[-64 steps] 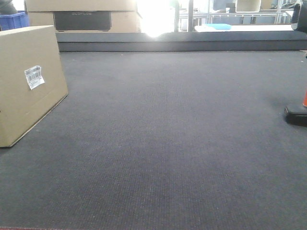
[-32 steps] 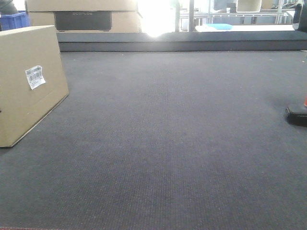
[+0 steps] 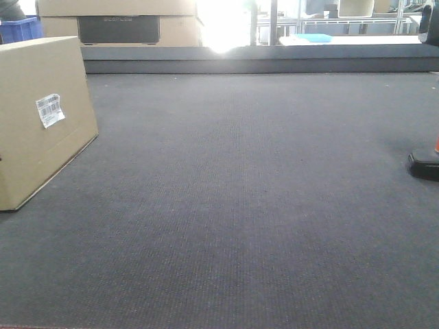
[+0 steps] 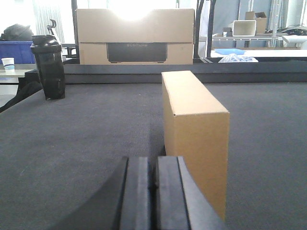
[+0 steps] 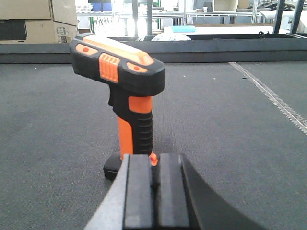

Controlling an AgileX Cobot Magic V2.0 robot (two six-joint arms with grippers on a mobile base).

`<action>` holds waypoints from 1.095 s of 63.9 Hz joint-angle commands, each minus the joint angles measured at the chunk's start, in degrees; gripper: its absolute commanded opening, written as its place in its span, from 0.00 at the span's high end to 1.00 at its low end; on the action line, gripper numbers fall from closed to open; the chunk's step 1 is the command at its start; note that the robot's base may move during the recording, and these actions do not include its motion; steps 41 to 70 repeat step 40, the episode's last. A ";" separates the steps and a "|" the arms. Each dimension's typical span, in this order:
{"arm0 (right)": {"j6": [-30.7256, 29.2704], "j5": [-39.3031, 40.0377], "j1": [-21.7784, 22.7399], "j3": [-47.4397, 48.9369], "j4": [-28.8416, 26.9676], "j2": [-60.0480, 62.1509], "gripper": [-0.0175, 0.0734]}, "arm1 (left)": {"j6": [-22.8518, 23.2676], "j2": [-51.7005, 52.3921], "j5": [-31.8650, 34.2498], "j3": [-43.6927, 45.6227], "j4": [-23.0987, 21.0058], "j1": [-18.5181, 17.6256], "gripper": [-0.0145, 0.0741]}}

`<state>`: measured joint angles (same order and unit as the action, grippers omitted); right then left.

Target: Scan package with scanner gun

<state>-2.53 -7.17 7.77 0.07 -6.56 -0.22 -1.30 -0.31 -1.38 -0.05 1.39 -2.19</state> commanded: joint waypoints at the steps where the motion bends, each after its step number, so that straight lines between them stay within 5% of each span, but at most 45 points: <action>1: -0.46 1.62 0.24 -0.07 -0.11 0.22 0.98 | 0.29 0.31 1.07 0.05 -0.15 0.23 0.96; 70: -0.46 1.62 0.24 -0.07 -0.11 0.22 0.98 | 0.29 0.31 1.07 0.05 -0.15 0.23 0.96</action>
